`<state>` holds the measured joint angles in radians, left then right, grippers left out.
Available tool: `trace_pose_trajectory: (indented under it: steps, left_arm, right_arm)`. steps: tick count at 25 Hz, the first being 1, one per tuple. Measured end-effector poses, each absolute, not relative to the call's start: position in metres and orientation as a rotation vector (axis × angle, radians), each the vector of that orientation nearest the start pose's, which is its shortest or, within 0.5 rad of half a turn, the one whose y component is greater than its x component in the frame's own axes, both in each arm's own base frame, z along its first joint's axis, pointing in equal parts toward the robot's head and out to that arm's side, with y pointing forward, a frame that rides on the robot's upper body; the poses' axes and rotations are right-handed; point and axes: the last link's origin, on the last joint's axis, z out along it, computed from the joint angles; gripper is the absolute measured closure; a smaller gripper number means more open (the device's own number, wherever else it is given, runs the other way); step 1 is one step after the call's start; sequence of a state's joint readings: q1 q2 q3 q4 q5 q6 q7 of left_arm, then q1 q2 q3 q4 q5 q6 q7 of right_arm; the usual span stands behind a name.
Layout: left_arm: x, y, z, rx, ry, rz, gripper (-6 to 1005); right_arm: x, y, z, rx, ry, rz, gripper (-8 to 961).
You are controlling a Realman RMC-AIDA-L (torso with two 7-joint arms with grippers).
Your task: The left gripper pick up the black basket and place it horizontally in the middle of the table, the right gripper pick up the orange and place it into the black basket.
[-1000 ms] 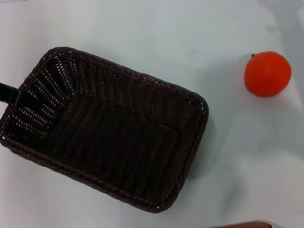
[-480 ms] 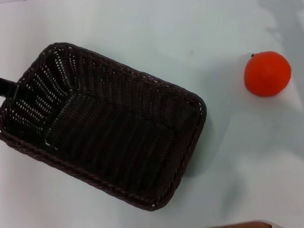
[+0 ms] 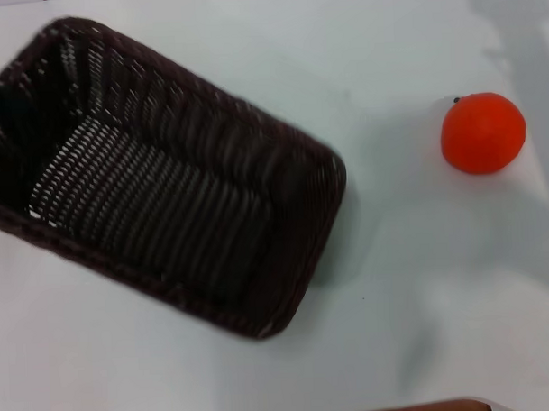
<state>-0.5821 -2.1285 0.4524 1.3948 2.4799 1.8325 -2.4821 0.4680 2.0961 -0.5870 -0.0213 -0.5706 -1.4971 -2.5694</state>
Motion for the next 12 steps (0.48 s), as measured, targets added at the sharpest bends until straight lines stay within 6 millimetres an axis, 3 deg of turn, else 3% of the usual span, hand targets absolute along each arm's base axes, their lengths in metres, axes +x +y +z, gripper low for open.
trace_pose_trajectory:
  steps: [4,12]
  left_arm:
    - [-0.253,0.323,0.119,-2.162,-1.625,-0.440,819]
    - [-0.268,0.311,0.107,-2.051,-1.765,-0.608,819]
  right_arm:
    - [0.334,0.318,0.058,-0.637,-1.240,-1.544,240]
    - [0.334,0.323,0.062,-0.638,-1.230,-1.553,240]
